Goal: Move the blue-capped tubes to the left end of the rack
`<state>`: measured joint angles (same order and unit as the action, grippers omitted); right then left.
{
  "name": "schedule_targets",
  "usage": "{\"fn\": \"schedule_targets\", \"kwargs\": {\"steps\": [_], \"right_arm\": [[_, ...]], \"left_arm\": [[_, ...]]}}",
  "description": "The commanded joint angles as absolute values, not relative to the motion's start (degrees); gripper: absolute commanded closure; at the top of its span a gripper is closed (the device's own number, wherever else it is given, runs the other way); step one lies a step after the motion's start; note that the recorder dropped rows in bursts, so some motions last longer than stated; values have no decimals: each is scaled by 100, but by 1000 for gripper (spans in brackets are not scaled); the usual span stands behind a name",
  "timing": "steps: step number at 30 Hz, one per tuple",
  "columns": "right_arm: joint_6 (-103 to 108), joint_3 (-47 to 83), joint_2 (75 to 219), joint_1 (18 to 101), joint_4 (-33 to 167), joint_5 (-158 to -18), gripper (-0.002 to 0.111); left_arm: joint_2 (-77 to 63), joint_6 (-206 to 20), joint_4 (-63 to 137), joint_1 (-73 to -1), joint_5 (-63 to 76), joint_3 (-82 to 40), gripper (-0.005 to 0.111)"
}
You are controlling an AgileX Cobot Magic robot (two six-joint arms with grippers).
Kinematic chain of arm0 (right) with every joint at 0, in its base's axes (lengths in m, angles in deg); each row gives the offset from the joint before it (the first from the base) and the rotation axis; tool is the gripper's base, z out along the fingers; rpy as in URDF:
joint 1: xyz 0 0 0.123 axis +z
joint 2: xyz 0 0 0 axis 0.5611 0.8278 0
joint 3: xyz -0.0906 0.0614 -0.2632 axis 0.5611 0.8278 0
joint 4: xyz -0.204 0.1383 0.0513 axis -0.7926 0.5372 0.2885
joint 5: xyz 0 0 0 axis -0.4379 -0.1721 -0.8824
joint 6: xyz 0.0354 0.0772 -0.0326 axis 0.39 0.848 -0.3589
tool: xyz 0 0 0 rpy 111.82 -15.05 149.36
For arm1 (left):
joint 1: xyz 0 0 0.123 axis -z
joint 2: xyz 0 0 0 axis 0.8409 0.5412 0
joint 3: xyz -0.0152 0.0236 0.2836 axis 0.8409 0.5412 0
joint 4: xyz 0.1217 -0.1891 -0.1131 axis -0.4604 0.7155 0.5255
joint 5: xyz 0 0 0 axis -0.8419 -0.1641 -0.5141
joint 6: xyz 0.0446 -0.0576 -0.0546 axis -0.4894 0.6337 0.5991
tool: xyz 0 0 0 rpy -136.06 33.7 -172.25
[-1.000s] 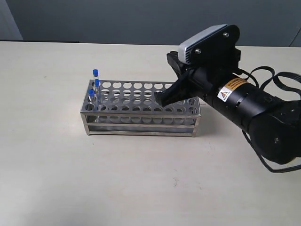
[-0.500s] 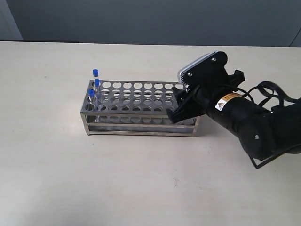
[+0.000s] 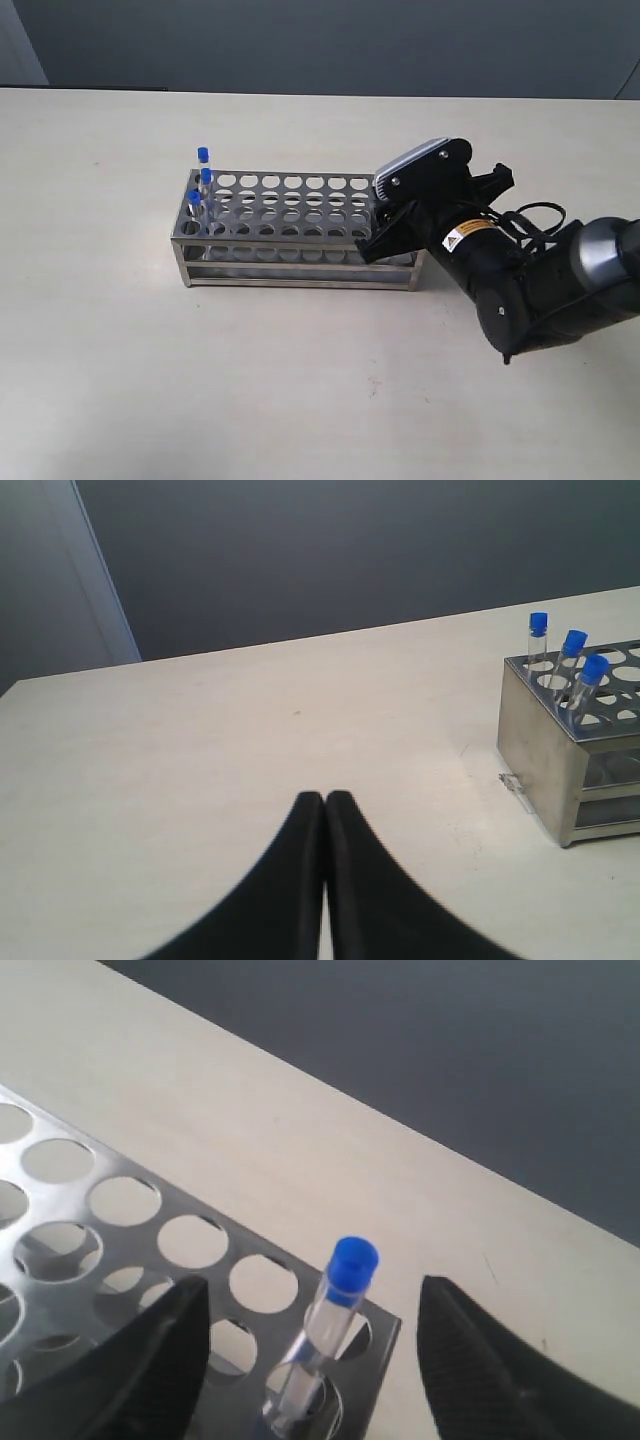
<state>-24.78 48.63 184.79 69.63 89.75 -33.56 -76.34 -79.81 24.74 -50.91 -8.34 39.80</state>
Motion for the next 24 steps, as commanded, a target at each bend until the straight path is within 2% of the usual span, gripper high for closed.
{"fn": "schedule_targets", "kwargs": {"steps": [1, 5, 8, 11, 13, 14, 20, 24], "right_arm": [[-2500, 4604, 18692, 6773, 8980, -3217, 50], [-2500, 4383, 18833, 6678, 8913, -3339, 50], [-2500, 4324, 18875, 6678, 8913, -3523, 60], [-2474, 4324, 18875, 6678, 8913, -3679, 83], [-2474, 4324, 18875, 6678, 8913, -3643, 103], [-2474, 4324, 18875, 6678, 8913, -3617, 109], [-2474, 4324, 18738, 6678, 8794, -3425, 108], [-2474, 4334, 18138, 6736, 8675, -3438, 108]], "left_arm": [[-7655, -7960, 2445, -5096, -821, 3986, 106], [-7655, -7960, 2445, -5096, -821, 3986, 106], [-7655, -7960, 2445, -5096, -821, 3986, 106], [-7655, -7960, 2445, -5096, -821, 3986, 106], [-7655, -7960, 2445, -5096, -821, 3986, 106], [-7655, -7960, 2445, -5096, -821, 3986, 106], [-7655, -7960, 2445, -5096, -821, 3986, 106], [-7655, -7960, 2445, -5096, -821, 3986, 106]]}}
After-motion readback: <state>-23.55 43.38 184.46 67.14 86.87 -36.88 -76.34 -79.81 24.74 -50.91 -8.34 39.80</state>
